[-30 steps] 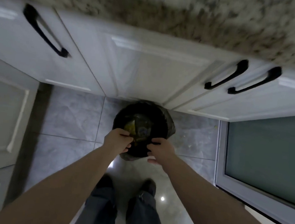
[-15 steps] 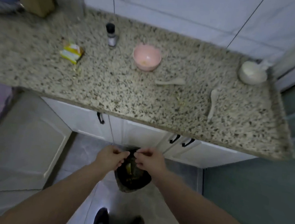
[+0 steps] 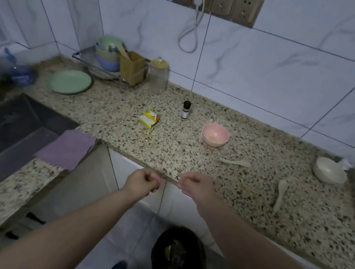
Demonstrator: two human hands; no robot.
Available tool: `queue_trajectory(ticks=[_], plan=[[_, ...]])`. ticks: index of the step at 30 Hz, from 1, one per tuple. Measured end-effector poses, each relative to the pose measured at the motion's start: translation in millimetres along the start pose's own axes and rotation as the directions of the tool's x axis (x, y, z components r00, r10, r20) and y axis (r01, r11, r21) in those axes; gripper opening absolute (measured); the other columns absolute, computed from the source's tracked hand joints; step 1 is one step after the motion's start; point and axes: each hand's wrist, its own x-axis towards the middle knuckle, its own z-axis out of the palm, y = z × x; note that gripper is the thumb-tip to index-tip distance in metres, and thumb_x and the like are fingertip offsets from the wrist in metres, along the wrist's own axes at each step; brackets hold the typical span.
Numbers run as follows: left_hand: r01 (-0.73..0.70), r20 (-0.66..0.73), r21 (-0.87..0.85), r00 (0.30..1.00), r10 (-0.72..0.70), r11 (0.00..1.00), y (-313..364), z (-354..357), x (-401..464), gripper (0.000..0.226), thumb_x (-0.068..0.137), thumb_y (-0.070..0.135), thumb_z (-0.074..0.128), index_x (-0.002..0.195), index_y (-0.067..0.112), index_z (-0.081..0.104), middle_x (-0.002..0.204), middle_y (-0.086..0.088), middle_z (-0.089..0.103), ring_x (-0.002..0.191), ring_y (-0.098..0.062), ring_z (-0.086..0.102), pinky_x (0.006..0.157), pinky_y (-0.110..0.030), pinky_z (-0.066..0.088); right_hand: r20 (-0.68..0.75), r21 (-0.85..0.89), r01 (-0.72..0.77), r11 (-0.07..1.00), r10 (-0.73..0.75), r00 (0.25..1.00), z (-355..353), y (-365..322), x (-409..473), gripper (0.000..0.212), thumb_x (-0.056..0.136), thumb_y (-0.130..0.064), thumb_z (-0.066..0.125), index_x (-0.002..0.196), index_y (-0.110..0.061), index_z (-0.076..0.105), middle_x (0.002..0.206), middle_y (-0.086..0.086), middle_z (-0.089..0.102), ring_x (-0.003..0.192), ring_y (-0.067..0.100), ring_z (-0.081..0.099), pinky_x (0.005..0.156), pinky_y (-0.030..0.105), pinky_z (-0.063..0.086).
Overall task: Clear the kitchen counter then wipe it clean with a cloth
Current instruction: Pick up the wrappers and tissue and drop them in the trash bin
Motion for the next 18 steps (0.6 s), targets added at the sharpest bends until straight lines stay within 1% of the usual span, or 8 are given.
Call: queue_trajectory(ticks=[3, 6, 8, 11, 13, 15, 16, 18], plan=[[0.033, -0.032, 0.006, 0.999, -0.033, 0.999, -10, -25, 27, 0.018, 0.084, 0.009, 0.073, 0.069, 0.016, 0.065, 0.065, -0.004, 0.065, 0.063, -0.017, 0.058, 0.051, -0.022, 0.041, 0.014, -0.063, -0.014, 0.998, 0.015, 1.0, 23, 0, 18, 0.016, 0.082, 0.003, 0.07, 0.095, -0.007, 0.071, 0.088, 0.011, 0.069, 0.083, 0.02, 0.066, 0.075, 0.028, 0.054], [0.056, -0.062, -0.018, 0.996, -0.057, 0.998, -20, -45, 61, 0.027, 0.082, 0.017, 0.077, 0.061, 0.015, 0.06, 0.065, -0.008, 0.067, 0.059, -0.019, 0.055, 0.055, -0.023, 0.041, -0.026, -0.104, -0.056, 0.993, 0.053, 0.998, 44, -2, 37, 0.015, 0.08, -0.001, 0.073, 0.093, -0.007, 0.072, 0.082, 0.007, 0.068, 0.077, 0.017, 0.062, 0.073, 0.029, 0.053], [0.052, -0.059, 0.011, 0.997, -0.051, 0.999, -20, -59, 85, 0.033, 0.083, 0.023, 0.077, 0.056, 0.016, 0.058, 0.053, 0.0, 0.061, 0.051, -0.013, 0.051, 0.058, -0.023, 0.041, -0.053, -0.069, -0.091, 0.993, 0.088, 0.995, 58, -8, 54, 0.008, 0.082, -0.003, 0.072, 0.087, -0.01, 0.071, 0.078, 0.005, 0.066, 0.071, 0.016, 0.06, 0.065, 0.026, 0.052], [0.009, -0.019, 0.058, 1.0, -0.008, 0.998, -15, -81, 127, 0.035, 0.089, 0.024, 0.071, 0.055, 0.017, 0.061, 0.048, 0.009, 0.058, 0.049, -0.007, 0.051, 0.058, -0.022, 0.042, -0.091, -0.079, -0.131, 0.988, 0.123, 0.988, 80, -24, 93, 0.007, 0.087, -0.011, 0.07, 0.093, -0.007, 0.071, 0.08, 0.007, 0.068, 0.068, 0.017, 0.062, 0.058, 0.025, 0.051], [-0.018, -0.027, 0.06, 0.999, 0.019, 0.998, -10, -94, 155, 0.03, 0.092, 0.022, 0.067, 0.063, 0.017, 0.066, 0.06, 0.005, 0.065, 0.055, -0.011, 0.056, 0.06, -0.023, 0.045, -0.094, -0.132, -0.142, 0.981, 0.131, 0.987, 92, -35, 121, 0.011, 0.09, -0.015, 0.068, 0.097, -0.008, 0.07, 0.085, 0.009, 0.07, 0.072, 0.018, 0.064, 0.063, 0.027, 0.053], [-0.007, -0.04, 0.041, 0.999, 0.008, 0.999, -5, -106, 183, 0.019, 0.094, 0.022, 0.064, 0.077, 0.015, 0.069, 0.074, -0.002, 0.069, 0.067, -0.02, 0.062, 0.066, -0.028, 0.051, -0.103, -0.15, -0.169, 0.974, 0.154, 0.983, 107, -42, 150, 0.01, 0.091, -0.015, 0.067, 0.099, -0.01, 0.069, 0.091, 0.009, 0.071, 0.076, 0.018, 0.067, 0.072, 0.031, 0.056], [0.003, -0.044, 0.021, 0.999, -0.002, 1.0, -3, -111, 196, 0.012, 0.093, 0.022, 0.064, 0.087, 0.013, 0.069, 0.082, -0.006, 0.071, 0.075, -0.025, 0.065, 0.073, -0.033, 0.055, -0.101, -0.159, -0.169, 0.973, 0.154, 0.983, 113, -46, 165, 0.01, 0.091, -0.015, 0.067, 0.101, -0.012, 0.069, 0.093, 0.008, 0.072, 0.077, 0.018, 0.069, 0.073, 0.032, 0.057], [0.022, -0.067, -0.026, 0.997, -0.023, 0.999, 0, -121, 234, 0.02, 0.092, 0.024, 0.065, 0.108, 0.01, 0.065, 0.102, -0.013, 0.071, 0.094, -0.032, 0.068, 0.088, -0.045, 0.056, -0.117, -0.207, -0.168, 0.964, 0.146, 0.982, 133, -55, 202, 0.016, 0.091, -0.014, 0.065, 0.107, -0.014, 0.068, 0.097, 0.005, 0.072, 0.082, 0.016, 0.071, 0.076, 0.031, 0.059]])
